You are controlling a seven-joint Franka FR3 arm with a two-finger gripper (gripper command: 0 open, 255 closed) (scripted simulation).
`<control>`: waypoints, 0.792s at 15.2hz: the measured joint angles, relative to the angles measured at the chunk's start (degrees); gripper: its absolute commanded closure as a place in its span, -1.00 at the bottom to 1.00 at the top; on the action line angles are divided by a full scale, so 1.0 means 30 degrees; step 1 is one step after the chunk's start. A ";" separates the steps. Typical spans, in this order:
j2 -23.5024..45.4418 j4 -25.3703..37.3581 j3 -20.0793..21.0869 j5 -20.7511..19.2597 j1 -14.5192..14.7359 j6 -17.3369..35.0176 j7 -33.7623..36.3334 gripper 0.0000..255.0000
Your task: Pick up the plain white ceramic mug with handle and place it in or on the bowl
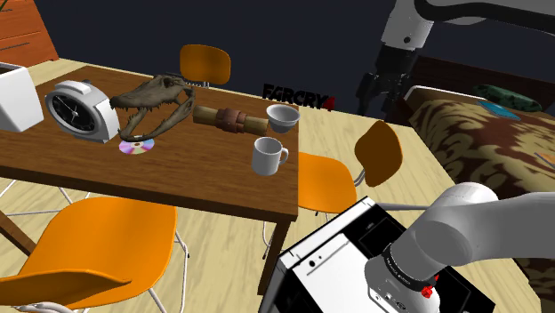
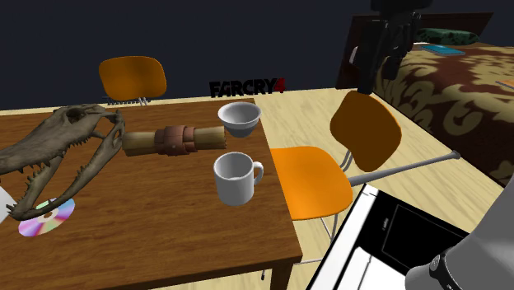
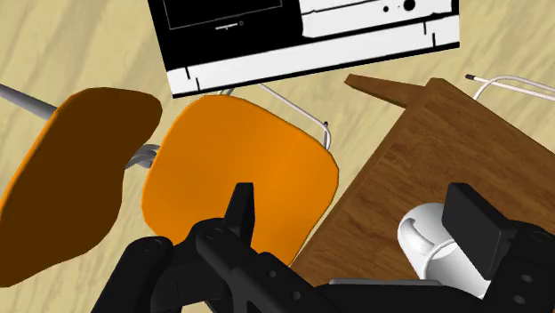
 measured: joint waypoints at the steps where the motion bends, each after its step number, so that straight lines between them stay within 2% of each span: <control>1: 0.0000 0.0000 0.0000 0.0000 0.0000 0.0000 0.0000 -1.00; 6: 0.1413 -0.0668 0.0899 0.0640 0.0300 0.2144 0.1157 -1.00; 12: 0.4349 -0.0709 0.2330 0.1417 0.0769 0.5292 0.2989 -1.00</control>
